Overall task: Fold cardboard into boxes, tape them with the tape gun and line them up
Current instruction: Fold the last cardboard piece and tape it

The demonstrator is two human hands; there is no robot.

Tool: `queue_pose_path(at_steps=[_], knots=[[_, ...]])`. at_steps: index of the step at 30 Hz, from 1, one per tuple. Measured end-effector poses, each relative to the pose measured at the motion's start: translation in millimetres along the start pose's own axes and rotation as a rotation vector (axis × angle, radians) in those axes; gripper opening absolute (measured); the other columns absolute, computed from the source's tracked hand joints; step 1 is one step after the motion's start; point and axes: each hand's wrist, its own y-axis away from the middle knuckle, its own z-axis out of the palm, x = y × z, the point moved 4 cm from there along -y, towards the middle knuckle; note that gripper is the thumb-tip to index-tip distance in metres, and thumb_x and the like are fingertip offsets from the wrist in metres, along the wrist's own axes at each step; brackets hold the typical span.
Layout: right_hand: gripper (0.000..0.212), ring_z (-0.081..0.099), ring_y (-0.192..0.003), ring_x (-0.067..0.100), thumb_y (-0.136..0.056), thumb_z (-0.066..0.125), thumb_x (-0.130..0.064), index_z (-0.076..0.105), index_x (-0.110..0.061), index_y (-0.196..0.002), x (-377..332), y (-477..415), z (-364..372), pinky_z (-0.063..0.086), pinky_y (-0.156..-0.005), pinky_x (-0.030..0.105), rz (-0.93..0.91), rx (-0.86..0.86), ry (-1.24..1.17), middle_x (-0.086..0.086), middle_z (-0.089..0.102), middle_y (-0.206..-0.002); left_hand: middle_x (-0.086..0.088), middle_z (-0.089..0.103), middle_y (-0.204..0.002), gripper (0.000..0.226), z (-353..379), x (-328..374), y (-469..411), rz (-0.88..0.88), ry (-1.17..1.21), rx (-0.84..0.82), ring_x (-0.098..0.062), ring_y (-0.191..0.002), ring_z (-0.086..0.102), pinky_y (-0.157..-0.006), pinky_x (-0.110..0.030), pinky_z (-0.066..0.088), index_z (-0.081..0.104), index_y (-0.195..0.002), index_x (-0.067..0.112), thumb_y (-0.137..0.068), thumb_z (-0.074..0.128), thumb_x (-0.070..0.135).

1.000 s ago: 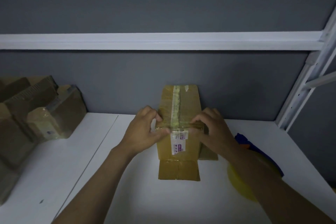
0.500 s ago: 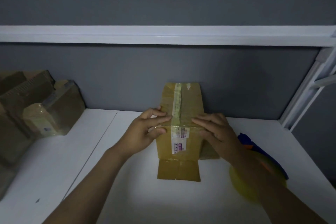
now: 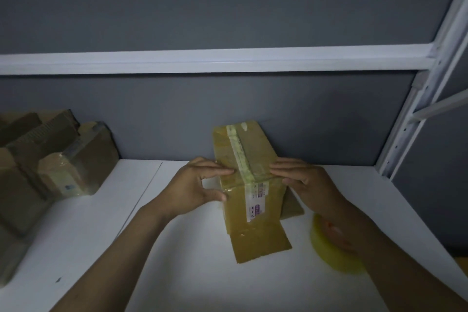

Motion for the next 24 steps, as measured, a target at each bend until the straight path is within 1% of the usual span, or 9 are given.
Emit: queue_pose_path(at_steps=[3, 6, 10, 13, 16, 17, 19, 22, 24], knots=[[0.032, 0.046, -0.122, -0.008, -0.089, 0.052, -0.014, 0.060, -0.019, -0.120, -1.8, 4.7, -5.2, 0.030, -0.106, 0.008, 0.013, -0.024, -0.010, -0.016, 0.060, -0.121, 0.020, 0.023, -0.156, 0.103, -3.5, -4.2, -14.1, 0.012, -0.278, -0.175, -0.008, -0.145, 0.018, -0.117, -0.030, 0.015, 0.030, -0.147, 0.040, -0.059, 0.051, 0.089], [0.033, 0.044, -0.123, -0.013, -0.090, 0.052, -0.014, 0.060, -0.022, -0.120, -3.8, 7.1, -8.4, 0.029, -0.106, 0.008, 0.042, -0.056, -0.011, -0.019, 0.058, -0.122, 0.015, -0.013, -0.158, 0.120, 0.3, -20.0, -22.3, -0.111, -0.456, -0.384, -0.011, -0.143, -0.021, -0.118, -0.045, -0.009, -0.003, -0.151, 0.039, -0.055, 0.049, 0.089], [0.030, 0.036, -0.127, -0.012, -0.095, 0.053, -0.023, 0.058, -0.026, -0.125, -14.6, 8.6, -5.9, 0.029, -0.111, 0.020, 0.136, 0.004, 0.016, -0.014, 0.051, -0.131, 0.010, 0.012, -0.160, 0.126, 8.0, -22.0, -16.6, -0.073, -0.404, -0.180, -0.008, -0.145, -0.009, -0.118, -0.053, -0.010, 0.021, -0.152, 0.032, -0.047, 0.035, 0.101], [0.063, 0.010, -0.138, -0.006, -0.084, 0.054, -0.061, 0.042, -0.034, -0.140, -33.5, 11.8, 7.9, 0.015, -0.116, 0.027, 0.267, -0.130, 0.142, -0.028, 0.023, -0.139, 0.001, 0.035, -0.153, 0.126, 14.7, -5.2, -3.8, -0.076, -0.500, -0.026, -0.013, -0.147, 0.011, -0.115, -0.051, -0.016, 0.039, -0.146, 0.024, -0.047, 0.032, 0.102], [0.090, -0.011, -0.142, 0.002, -0.061, 0.032, -0.086, 0.029, -0.043, -0.140, -45.6, 9.3, 19.3, -0.001, -0.116, 0.036, 0.223, -0.238, 0.366, -0.027, 0.011, -0.146, -0.006, 0.056, -0.122, 0.110, 24.5, 14.9, 10.6, -0.002, -0.605, 0.112, -0.025, -0.117, 0.051, -0.113, -0.052, 0.021, 0.058, -0.128, 0.015, -0.058, 0.037, 0.096], [0.091, -0.012, -0.142, 0.004, -0.058, 0.030, -0.088, 0.030, -0.043, -0.138, -45.2, 8.2, 20.1, -0.006, -0.117, 0.040, 0.202, -0.239, 0.413, -0.024, 0.010, -0.149, -0.005, 0.057, -0.109, 0.102, 24.7, 18.8, 14.3, 0.043, -0.572, 0.185, -0.024, -0.102, 0.055, -0.101, -0.047, 0.038, 0.063, -0.120, 0.013, -0.062, 0.038, 0.093], [0.090, -0.011, -0.144, 0.007, -0.057, 0.030, -0.089, 0.034, -0.041, -0.134, -44.8, 6.9, 18.2, -0.011, -0.118, 0.044, 0.179, -0.219, 0.454, -0.021, 0.015, -0.150, 0.000, 0.057, -0.101, 0.087, 14.2, 19.1, 12.8, 0.084, -0.445, 0.244, -0.020, -0.093, 0.054, -0.083, -0.037, 0.051, 0.068, -0.112, 0.014, -0.071, 0.042, 0.086], [0.084, 0.006, -0.144, 0.007, -0.060, 0.036, -0.083, 0.043, -0.034, -0.127, -47.2, 7.6, 15.6, -0.012, -0.118, 0.040, 0.136, -0.165, 0.420, -0.017, 0.030, -0.144, -0.009, 0.054, -0.130, 0.100, -11.0, -14.4, -6.1, -0.057, -0.454, 0.164, -0.029, -0.119, 0.049, -0.101, -0.048, 0.044, 0.061, -0.128, 0.016, -0.067, 0.037, 0.092], [0.075, 0.020, -0.139, 0.004, -0.064, 0.040, -0.076, 0.048, -0.031, -0.123, -53.1, 8.8, 16.8, -0.010, -0.118, 0.037, 0.113, -0.149, 0.355, -0.017, 0.035, -0.139, -0.016, 0.030, -0.151, 0.124, -21.9, -40.2, -12.8, -0.303, -0.363, 0.012, -0.034, -0.140, 0.026, -0.113, -0.047, 0.026, 0.039, -0.146, 0.025, -0.049, 0.035, 0.102]])
